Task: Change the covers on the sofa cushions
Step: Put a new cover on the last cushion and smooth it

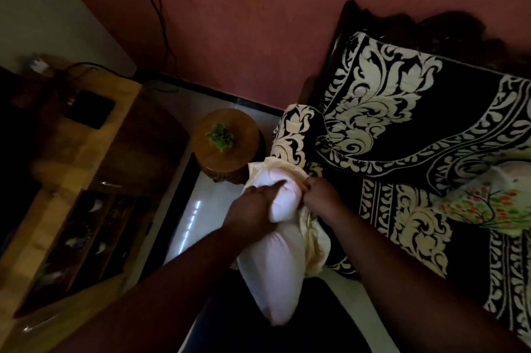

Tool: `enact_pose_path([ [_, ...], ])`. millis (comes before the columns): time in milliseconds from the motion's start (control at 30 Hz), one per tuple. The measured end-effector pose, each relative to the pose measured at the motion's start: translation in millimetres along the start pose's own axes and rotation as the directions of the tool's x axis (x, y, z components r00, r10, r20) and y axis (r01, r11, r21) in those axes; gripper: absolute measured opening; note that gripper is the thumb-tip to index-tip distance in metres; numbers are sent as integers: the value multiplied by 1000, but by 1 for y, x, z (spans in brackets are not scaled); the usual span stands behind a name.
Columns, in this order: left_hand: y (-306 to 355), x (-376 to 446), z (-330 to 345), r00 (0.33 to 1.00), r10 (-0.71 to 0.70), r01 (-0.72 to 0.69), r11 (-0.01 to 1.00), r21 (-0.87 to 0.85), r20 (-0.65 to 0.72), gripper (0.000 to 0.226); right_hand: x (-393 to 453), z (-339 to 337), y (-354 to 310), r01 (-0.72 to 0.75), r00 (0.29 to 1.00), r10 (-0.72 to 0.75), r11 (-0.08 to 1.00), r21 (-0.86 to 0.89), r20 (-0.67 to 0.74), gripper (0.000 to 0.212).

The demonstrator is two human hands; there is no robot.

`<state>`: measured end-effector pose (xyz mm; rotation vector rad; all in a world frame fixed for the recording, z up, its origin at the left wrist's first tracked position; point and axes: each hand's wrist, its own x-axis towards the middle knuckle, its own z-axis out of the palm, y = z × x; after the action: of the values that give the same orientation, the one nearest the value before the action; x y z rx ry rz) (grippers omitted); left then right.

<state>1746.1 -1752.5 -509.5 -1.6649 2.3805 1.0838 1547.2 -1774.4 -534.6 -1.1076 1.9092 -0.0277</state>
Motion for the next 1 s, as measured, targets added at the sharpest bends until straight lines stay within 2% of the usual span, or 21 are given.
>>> enact_pose_path([
  [33, 0, 0, 2, 999, 34, -34, 999, -8, 35, 94, 8, -3, -3, 44, 993, -71, 965, -260, -95, 23],
  [67, 0, -1, 4, 996, 61, -60, 998, -14, 69, 90, 11, -7, -8, 64, 979, -141, 899, -432, -150, 26],
  [133, 4, -5, 7, 990, 100, -100, 995, -9, 99, 85, 15, -12, -25, 148, 937, -312, 763, -629, -158, 26],
  [233, 1, -6, 12, 992, 66, -67, 998, 6, 110, 89, 12, -12, -56, 345, 837, -545, 599, -723, -53, 25],
  [300, -8, 4, 12, 995, -2, 0, 1000, 19, 95, 90, -2, -10, -74, 416, 757, -652, 522, -744, -34, 27],
  [367, -18, 13, 6, 995, -65, 64, 998, 20, 75, 91, -21, -9, -83, 414, 656, -750, 453, -790, -87, 26],
  [433, -20, 21, -5, 991, -134, 134, 990, -44, 16, 89, -36, -10, -76, 438, 577, -800, 476, -763, -168, 27],
  [467, -19, 22, -9, 982, -185, 180, 978, -107, -39, 86, -43, -9, -70, 464, 602, -779, 521, -716, -177, 27],
  [500, -16, 24, -12, 966, -240, 220, 959, -180, -100, 81, -49, -10, -63, 460, 657, -729, 590, -664, -193, 31],
  [600, -6, 27, -13, 862, -441, 309, 848, -430, -251, 74, -64, -13, -46, 267, 892, -416, 801, -536, -177, 51],
  [667, 0, 28, -10, 785, -554, 363, 773, -520, -276, 71, -71, -17, -38, 151, 970, -221, 870, -470, -98, 51],
  [733, 5, 29, -9, 759, -575, 391, 778, -492, -305, 60, -85, -20, -33, 138, 981, -189, 857, -497, -52, 44],
  [833, 3, 36, -14, 695, -608, 433, 780, -452, -384, 35, -118, -14, -25, 232, 952, -305, 758, -610, -16, 36],
  [900, 7, 39, -15, 655, -638, 443, 759, -478, -405, 26, -138, -5, -18, 266, 941, -338, 756, -598, -8, 27],
  [933, 10, 41, -14, 658, -635, 413, 754, -512, -404, 24, -141, -3, -14, 255, 945, -326, 793, -553, -33, 22],
  [1000, 15, 46, -7, 731, -589, 309, 736, -602, -344, 29, -137, -3, -4, 218, 957, -274, 893, -394, -93, 15],
])
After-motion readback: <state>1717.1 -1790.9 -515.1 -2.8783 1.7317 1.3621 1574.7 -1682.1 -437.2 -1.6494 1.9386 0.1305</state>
